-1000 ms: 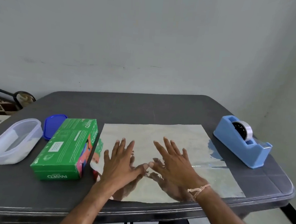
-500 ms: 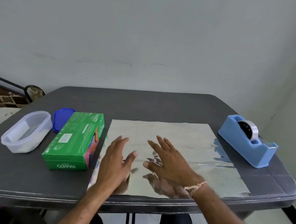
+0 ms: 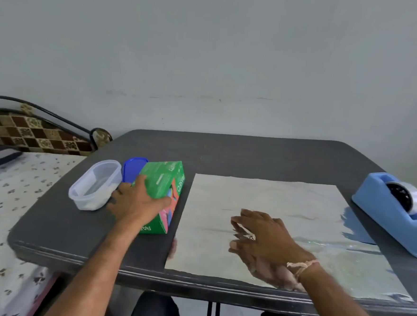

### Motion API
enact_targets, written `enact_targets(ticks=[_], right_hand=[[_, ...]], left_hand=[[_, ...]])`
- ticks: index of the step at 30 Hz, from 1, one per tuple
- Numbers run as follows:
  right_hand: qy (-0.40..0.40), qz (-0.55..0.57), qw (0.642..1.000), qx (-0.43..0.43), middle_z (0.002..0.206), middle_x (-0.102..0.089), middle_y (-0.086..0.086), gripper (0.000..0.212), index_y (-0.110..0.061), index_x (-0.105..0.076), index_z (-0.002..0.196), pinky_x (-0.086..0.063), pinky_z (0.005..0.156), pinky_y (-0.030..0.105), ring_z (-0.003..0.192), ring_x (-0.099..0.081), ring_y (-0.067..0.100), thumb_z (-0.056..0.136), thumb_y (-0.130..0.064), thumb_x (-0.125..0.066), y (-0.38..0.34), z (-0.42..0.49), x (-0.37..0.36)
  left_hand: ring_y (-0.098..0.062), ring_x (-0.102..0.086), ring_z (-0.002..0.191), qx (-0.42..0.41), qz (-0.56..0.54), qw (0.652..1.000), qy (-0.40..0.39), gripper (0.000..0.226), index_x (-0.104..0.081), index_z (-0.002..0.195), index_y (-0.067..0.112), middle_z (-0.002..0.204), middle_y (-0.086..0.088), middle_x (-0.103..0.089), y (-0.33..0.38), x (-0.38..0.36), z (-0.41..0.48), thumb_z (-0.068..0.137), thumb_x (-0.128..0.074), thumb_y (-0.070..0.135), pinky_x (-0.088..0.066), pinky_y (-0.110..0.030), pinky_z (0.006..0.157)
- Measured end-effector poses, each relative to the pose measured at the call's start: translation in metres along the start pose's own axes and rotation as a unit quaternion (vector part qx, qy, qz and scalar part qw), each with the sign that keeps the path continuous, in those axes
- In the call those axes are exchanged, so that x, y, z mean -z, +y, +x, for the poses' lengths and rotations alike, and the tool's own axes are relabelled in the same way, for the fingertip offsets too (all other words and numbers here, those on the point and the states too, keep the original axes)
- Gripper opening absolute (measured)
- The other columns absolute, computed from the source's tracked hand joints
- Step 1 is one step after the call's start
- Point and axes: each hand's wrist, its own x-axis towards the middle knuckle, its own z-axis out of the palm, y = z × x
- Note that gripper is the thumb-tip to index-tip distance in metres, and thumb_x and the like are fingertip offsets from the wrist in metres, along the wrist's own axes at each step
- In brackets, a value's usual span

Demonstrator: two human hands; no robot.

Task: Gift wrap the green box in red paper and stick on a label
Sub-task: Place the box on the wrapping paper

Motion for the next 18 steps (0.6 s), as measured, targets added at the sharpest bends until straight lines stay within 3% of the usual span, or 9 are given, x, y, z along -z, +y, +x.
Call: enact_targets(ticks=[3, 5, 6, 8, 10, 12, 14, 16, 18], right_hand=[[0.010, 0.024, 1.000, 0.001, 0.165, -0.032, -0.011, 0.072, -0.042, -0.043, 0.150, -0.028, 0.119, 0.045, 0.150, -0.032, 0.016, 0.087, -0.077, -0.048, 0.004, -0.002, -0.003], [0.043, 0.192, 0.980, -0.001, 0.160, -0.041, -0.012, 0.075, -0.045, -0.042, 0.150, -0.037, 0.116, 0.042, 0.139, -0.046, 0.010, 0.085, -0.083, -0.044, 0.002, -0.006, -0.006], [0.063, 0.339, 0.939, -0.015, 0.157, -0.044, -0.012, 0.069, -0.048, -0.043, 0.148, -0.042, 0.113, 0.038, 0.134, -0.051, 0.007, 0.087, -0.081, -0.049, -0.002, -0.007, -0.006], [0.080, 0.569, 0.817, -0.049, 0.151, -0.051, -0.010, 0.057, -0.057, -0.047, 0.139, -0.050, 0.108, 0.042, 0.128, -0.058, 0.009, 0.087, -0.079, -0.055, -0.007, -0.004, -0.002], [0.059, 0.672, 0.736, -0.057, 0.140, -0.061, -0.005, 0.058, -0.053, -0.051, 0.137, -0.056, 0.100, 0.046, 0.119, -0.067, 0.018, 0.086, -0.081, -0.053, -0.009, 0.003, 0.013], [0.079, 0.719, 0.688, -0.066, 0.123, -0.072, 0.003, 0.061, -0.034, -0.052, 0.140, -0.061, 0.078, 0.041, 0.100, -0.074, 0.022, 0.091, -0.069, -0.060, -0.010, 0.009, 0.024], [0.160, 0.731, 0.656, -0.104, 0.116, -0.074, 0.011, 0.049, -0.021, -0.050, 0.137, -0.060, 0.063, 0.035, 0.086, -0.077, 0.025, 0.096, -0.040, -0.069, -0.002, 0.007, 0.029], [0.209, 0.733, 0.632, -0.144, 0.113, -0.073, 0.017, 0.047, -0.013, -0.050, 0.135, -0.062, 0.063, 0.037, 0.086, -0.077, 0.028, 0.096, -0.027, -0.070, 0.018, 0.001, 0.025], [0.213, 0.734, 0.623, -0.168, 0.117, -0.073, 0.022, 0.062, -0.008, -0.051, 0.137, -0.063, 0.075, 0.047, 0.097, -0.075, 0.037, 0.088, -0.036, -0.077, 0.042, -0.006, 0.021]], left_hand=[[-0.042, -0.044, 0.127, -0.005, -0.068, 0.997, 0.023, 0.089, -0.040, 0.145, 0.033, 0.137, -0.019, -0.045, 0.010, 0.017, -0.002, 0.069, -0.080, 0.055, -0.038, -0.053, 0.105], [-0.041, -0.044, 0.128, -0.045, -0.080, 0.994, 0.058, 0.088, -0.043, 0.145, 0.033, 0.141, -0.016, -0.047, 0.025, 0.026, -0.015, 0.067, -0.081, 0.054, -0.039, -0.053, 0.101], [-0.040, -0.045, 0.129, -0.072, -0.086, 0.991, 0.066, 0.090, -0.044, 0.144, 0.034, 0.141, -0.014, -0.048, 0.036, 0.028, -0.025, 0.064, -0.079, 0.058, -0.040, -0.052, 0.098], [-0.036, -0.048, 0.127, -0.135, -0.082, 0.986, 0.055, 0.099, -0.045, 0.143, 0.037, 0.140, -0.007, -0.051, 0.061, 0.023, -0.047, 0.053, -0.065, 0.071, -0.045, -0.049, 0.095], [-0.031, -0.047, 0.127, -0.193, -0.071, 0.978, 0.034, 0.104, -0.042, 0.144, 0.037, 0.141, -0.003, -0.049, 0.088, 0.004, -0.070, 0.049, -0.056, 0.076, -0.045, -0.047, 0.098], [-0.029, -0.041, 0.132, -0.248, -0.028, 0.968, 0.024, 0.104, -0.034, 0.149, 0.036, 0.149, -0.002, -0.040, 0.112, -0.019, -0.091, 0.058, -0.063, 0.075, -0.041, -0.046, 0.102], [-0.027, -0.036, 0.137, -0.305, -0.016, 0.952, -0.012, 0.102, -0.028, 0.154, 0.036, 0.154, -0.001, -0.032, 0.124, -0.038, -0.099, 0.069, -0.064, 0.079, -0.038, -0.045, 0.106], [-0.020, -0.040, 0.139, -0.321, -0.130, 0.929, -0.130, 0.092, -0.034, 0.154, 0.037, 0.157, 0.004, -0.037, 0.122, -0.047, -0.086, 0.079, -0.056, 0.084, -0.040, -0.043, 0.113], [-0.017, -0.039, 0.145, -0.303, -0.198, 0.915, -0.179, 0.089, -0.035, 0.155, 0.038, 0.163, 0.005, -0.036, 0.108, -0.059, -0.064, 0.083, -0.039, 0.089, -0.038, -0.047, 0.118]])
